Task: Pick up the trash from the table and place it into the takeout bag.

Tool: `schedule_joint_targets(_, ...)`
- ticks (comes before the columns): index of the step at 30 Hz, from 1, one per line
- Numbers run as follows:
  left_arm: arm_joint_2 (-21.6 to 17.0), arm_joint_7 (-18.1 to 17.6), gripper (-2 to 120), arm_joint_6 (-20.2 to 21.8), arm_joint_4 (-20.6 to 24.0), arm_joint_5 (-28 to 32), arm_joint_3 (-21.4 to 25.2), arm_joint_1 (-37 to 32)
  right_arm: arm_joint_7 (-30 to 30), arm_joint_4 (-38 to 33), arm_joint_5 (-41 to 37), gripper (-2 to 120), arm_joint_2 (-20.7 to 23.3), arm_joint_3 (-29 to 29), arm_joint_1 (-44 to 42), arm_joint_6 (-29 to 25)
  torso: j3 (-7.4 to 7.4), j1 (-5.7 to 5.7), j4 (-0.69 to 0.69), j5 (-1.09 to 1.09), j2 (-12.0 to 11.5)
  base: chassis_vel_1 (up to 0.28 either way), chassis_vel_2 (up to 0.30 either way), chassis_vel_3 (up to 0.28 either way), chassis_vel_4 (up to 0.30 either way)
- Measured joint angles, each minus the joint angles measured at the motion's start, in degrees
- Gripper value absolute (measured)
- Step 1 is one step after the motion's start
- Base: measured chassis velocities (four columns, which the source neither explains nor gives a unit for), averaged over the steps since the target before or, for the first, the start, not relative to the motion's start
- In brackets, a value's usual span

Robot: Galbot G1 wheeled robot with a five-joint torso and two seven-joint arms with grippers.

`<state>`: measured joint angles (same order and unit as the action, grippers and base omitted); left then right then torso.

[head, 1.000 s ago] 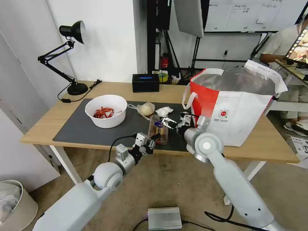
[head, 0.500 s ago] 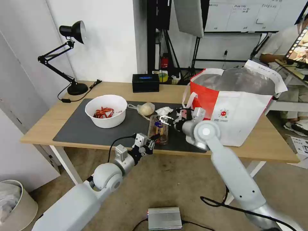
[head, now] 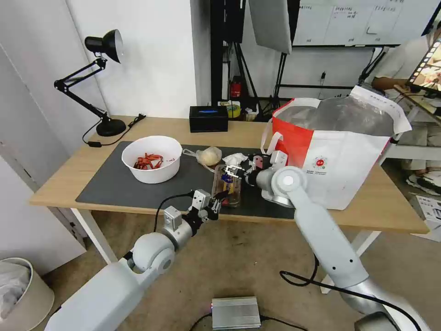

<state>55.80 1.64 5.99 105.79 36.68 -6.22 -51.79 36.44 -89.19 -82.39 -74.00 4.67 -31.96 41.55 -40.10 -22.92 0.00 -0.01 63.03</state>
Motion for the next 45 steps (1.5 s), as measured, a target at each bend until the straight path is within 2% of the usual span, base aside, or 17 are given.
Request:
schedule_joint_targets(13,0.3,0.0,0,-0.3,0.1,0.0,-0.1,0.0,0.4,2.1,-0.7,100,-1.4,-0.4,0.9,-0.1,0.0,0.0,0.0,0.0,0.0,0.0,0.0,0.0,0.0)
schedule_joint_targets(23,1.5,-0.7,0,-0.5,-1.8,-0.3,-1.2,1.3,1.4,2.9,-0.9,97,-2.1,-0.4,1.2,-0.2,0.0,0.01,-0.01,0.0,0.0,0.0,0.0,0.0,0.0)
schedule_joint_targets(27,1.7,-0.8,0,-0.5,-1.9,-0.6,-1.5,1.3,2.0,2.9,-0.9,88,-2.1,-0.4,1.1,-0.3,0.01,0.02,-0.02,0.0,0.0,0.0,0.0,0.0,0.0)
schedule_joint_targets(29,1.7,-0.8,0,-0.5,-2.1,-0.6,-1.7,1.4,2.2,3.0,-0.9,75,-2.0,-0.4,1.0,-0.3,0.01,0.01,-0.02,0.0,0.0,0.0,0.0,0.0,0.0)
schedule_joint_targets(30,1.7,-0.8,0,-0.5,-2.1,-0.6,-1.7,1.4,2.2,3.0,-0.9,75,-2.0,-0.4,1.0,-0.3,0.01,0.01,-0.02,0.0,0.0,0.0,0.0,0.0,0.0)
schedule_joint_targets(33,1.7,-0.8,0,-0.5,-2.2,-0.7,-1.8,1.6,2.3,3.1,-0.9,61,-1.8,-0.4,0.9,-0.3,0.0,0.01,-0.03,0.0,0.0,0.0,0.0,0.0,0.0)
schedule_joint_targets(34,1.7,-0.8,0,-0.5,-2.2,-0.7,-1.8,1.6,2.3,3.1,-0.9,61,-1.8,-0.4,0.9,-0.3,0.0,0.01,-0.03,0.0,0.0,0.0,0.0,0.0,0.0)
schedule_joint_targets(37,1.6,-0.8,0,-0.5,-2.2,-0.7,-1.8,1.6,2.4,3.2,-0.9,46,-1.7,-0.3,0.7,-0.3,0.0,0.01,-0.02,0.01,0.0,0.0,0.0,0.0,0.0)
schedule_joint_targets(38,1.6,-0.8,0,-0.5,-2.2,-0.7,-1.8,1.6,2.4,3.2,-0.9,46,-1.7,-0.3,0.7,-0.3,0.0,0.01,-0.02,0.01,0.0,0.0,0.0,0.0,0.0)
schedule_joint_targets(41,1.5,-0.8,0,-0.7,-1.8,-0.7,-1.6,1.5,2.6,3.2,-0.9,31,-1.6,-0.2,0.6,-0.3,-0.01,0.0,-0.01,0.01,0.0,0.0,0.0,0.0,0.0)
schedule_joint_targets(42,1.5,-0.8,0,-0.7,-1.8,-0.7,-1.6,1.5,2.6,3.2,-0.9,31,-1.6,-0.2,0.6,-0.3,-0.01,0.0,-0.01,0.01,0.0,0.0,0.0,0.0,0.0)
schedule_joint_targets(45,1.3,-0.8,0,-0.8,-1.4,-0.5,-1.4,1.4,2.6,3.2,-0.9,18,-1.6,-0.2,0.6,-0.3,-0.01,0.0,0.02,0.01,0.0,0.0,0.0,0.0,0.0)
